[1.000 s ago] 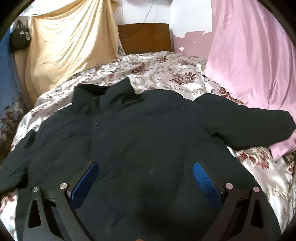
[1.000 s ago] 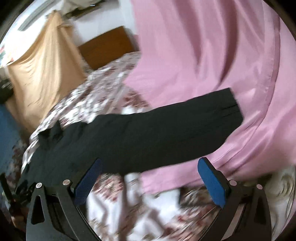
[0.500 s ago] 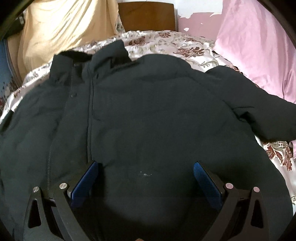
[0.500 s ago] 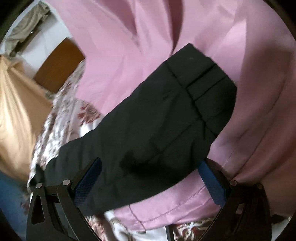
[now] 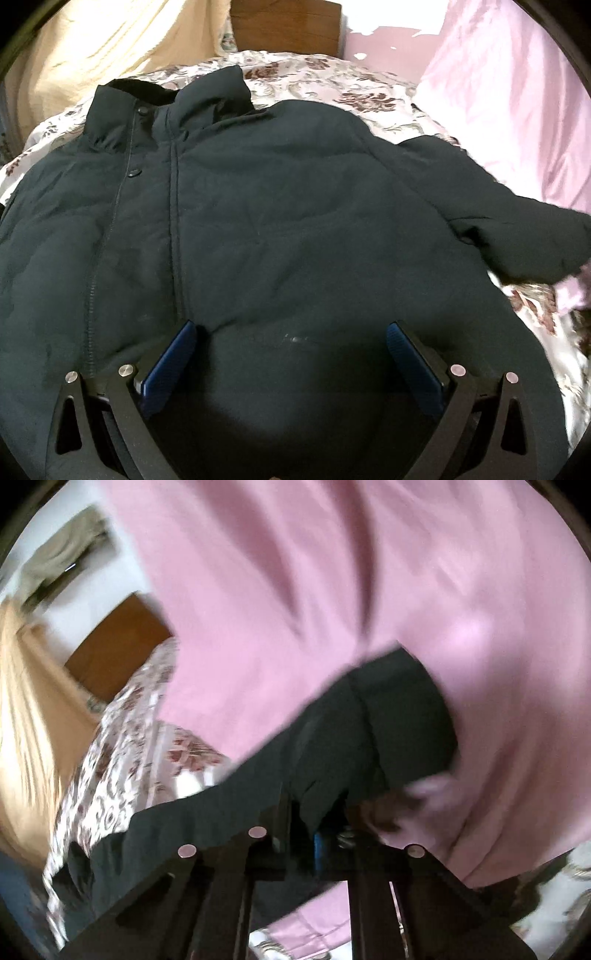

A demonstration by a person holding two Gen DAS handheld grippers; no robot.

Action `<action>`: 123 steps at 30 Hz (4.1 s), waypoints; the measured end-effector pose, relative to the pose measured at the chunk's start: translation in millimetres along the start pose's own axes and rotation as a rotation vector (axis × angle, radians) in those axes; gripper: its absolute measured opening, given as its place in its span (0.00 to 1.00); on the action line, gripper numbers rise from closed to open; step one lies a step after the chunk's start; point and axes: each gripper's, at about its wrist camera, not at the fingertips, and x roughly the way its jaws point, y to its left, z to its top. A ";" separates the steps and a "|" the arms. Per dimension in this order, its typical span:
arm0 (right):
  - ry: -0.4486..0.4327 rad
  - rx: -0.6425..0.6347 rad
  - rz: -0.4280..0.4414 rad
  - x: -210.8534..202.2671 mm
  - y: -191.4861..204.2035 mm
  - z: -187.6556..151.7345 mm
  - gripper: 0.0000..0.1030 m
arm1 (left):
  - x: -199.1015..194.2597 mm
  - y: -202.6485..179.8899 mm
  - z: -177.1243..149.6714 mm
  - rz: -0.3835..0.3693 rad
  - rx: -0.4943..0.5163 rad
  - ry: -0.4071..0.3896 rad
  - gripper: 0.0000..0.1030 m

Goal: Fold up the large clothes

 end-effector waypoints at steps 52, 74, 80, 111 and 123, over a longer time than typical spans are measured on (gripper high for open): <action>0.370 -1.081 0.663 -187.3 247.5 -347.9 0.64 | -59.3 265.0 -47.2 -0.278 -0.586 0.014 0.20; 0.332 -0.727 0.333 -8.4 209.8 -226.8 0.63 | -62.7 273.2 -24.2 0.104 -0.332 -0.110 0.07; 0.294 -0.770 0.303 -1.8 216.2 -247.9 0.64 | -47.2 277.7 -34.1 0.102 -0.351 -0.088 0.09; 0.172 -1.038 0.557 -154.4 353.7 -372.0 0.92 | -215.7 404.3 -154.1 0.215 -0.767 -0.187 0.94; 0.094 -1.107 0.457 -159.0 418.4 -440.4 0.94 | -202.3 516.7 -231.2 0.124 -1.241 -0.287 0.94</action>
